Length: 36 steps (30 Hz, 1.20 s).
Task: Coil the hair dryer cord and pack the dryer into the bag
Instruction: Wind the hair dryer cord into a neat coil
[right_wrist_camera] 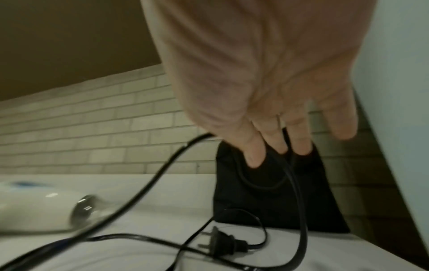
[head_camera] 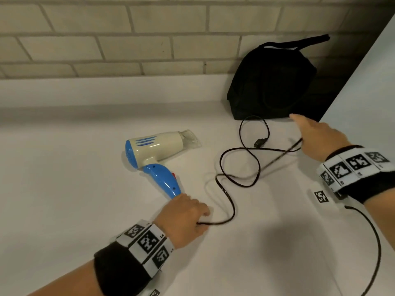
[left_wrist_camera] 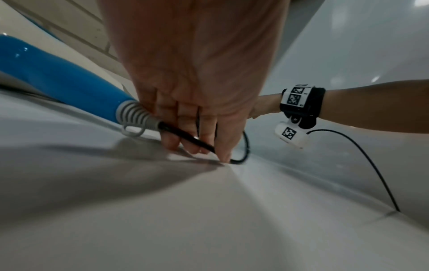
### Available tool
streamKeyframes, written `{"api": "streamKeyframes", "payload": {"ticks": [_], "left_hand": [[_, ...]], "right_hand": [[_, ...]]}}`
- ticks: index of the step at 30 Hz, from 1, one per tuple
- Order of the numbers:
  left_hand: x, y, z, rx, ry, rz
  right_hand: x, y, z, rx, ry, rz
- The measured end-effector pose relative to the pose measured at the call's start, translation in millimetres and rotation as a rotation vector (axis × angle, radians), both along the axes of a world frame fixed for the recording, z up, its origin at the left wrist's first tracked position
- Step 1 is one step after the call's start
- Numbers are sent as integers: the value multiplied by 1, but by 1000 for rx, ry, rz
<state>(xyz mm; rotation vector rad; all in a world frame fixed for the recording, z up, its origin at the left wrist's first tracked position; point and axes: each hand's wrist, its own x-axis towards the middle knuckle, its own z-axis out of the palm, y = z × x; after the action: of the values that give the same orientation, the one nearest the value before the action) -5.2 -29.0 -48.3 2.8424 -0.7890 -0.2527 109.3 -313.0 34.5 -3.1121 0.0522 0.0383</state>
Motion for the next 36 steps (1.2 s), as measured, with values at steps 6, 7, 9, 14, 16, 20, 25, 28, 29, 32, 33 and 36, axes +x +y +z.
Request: {"api": "streamKeyframes", "payload": {"ticks": [6, 7, 9, 14, 16, 20, 25, 28, 29, 32, 33, 36], "left_hand": [[-4, 1, 10, -249, 204, -20], [-5, 2, 15, -383, 263, -10], [-7, 5, 25, -613, 303, 39], [-16, 17, 47, -1066, 385, 161], [-19, 25, 56, -1237, 365, 212], [-12, 21, 62, -1514, 384, 308], [-6, 6, 53, -1416, 264, 286], [-7, 3, 41, -1250, 273, 288], [-8, 3, 37, -1227, 295, 297], [-11, 4, 31, -1137, 304, 301], [-12, 5, 30, -1104, 294, 290], [-13, 7, 28, -1075, 337, 259]], "right_hand": [[-64, 70, -13, -4, 176, 743], [-70, 80, -20, -5, 218, 811], [-73, 95, -33, 83, 237, 822], [-61, 127, -39, 508, 119, 726], [-60, 146, -38, 608, 188, 738], [-70, 167, -43, 498, 335, 604], [-102, 175, -44, 128, 239, 790], [-115, 165, -27, 45, 210, 889], [-116, 160, -22, 28, 184, 895], [-119, 147, -16, 24, 138, 872], [-120, 144, -15, 36, 134, 848], [-123, 132, -12, 136, 85, 781]]}}
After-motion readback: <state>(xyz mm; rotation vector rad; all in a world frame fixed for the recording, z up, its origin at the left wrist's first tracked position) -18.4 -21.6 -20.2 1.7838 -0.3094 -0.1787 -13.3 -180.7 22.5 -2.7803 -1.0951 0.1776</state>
